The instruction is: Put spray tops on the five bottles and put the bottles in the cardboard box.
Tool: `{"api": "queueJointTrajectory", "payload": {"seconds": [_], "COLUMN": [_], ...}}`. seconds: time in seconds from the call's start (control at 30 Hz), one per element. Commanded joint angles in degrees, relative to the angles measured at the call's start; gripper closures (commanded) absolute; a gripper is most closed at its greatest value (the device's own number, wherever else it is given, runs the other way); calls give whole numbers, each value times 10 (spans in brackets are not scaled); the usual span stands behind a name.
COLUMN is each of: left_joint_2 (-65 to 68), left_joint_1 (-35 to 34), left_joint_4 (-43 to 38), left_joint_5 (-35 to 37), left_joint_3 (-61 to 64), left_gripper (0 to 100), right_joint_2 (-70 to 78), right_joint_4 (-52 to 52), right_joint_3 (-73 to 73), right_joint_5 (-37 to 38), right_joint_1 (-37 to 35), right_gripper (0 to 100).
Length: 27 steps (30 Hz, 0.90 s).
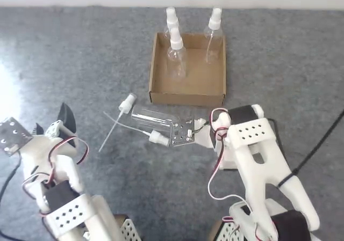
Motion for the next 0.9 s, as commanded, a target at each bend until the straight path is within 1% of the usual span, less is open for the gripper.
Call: {"api": "queueJointTrajectory", "payload": {"seconds": [0.0, 0.3, 0.43, 0.63, 0.7, 0.77, 0.87], "left_joint_2": [-7, -7, -7, -7, -7, -7, -7], "left_joint_1": [-2, -2, -2, -2, -2, -2, -2], "left_joint_4": [-16, -16, -16, -16, -16, -16, -16], "left_joint_5": [8, 8, 8, 8, 8, 8, 8], "left_joint_3": [-7, -7, -7, -7, -7, -7, -7], "left_gripper": [720, 720, 720, 720, 720, 720, 720], "right_joint_2": [0, 5, 50, 128, 138, 138, 138], "right_joint_4": [-47, -136, -154, -212, -225, -240, -261], "right_joint_3": [18, 76, 77, 77, 75, 75, 75], "right_joint_5": [10, 10, 10, 5, -11, -48, -88], "right_joint_1": [-1, 7, 25, 49, 52, 52, 48], "right_gripper": [728, 728, 731, 731, 732, 746, 814]}}
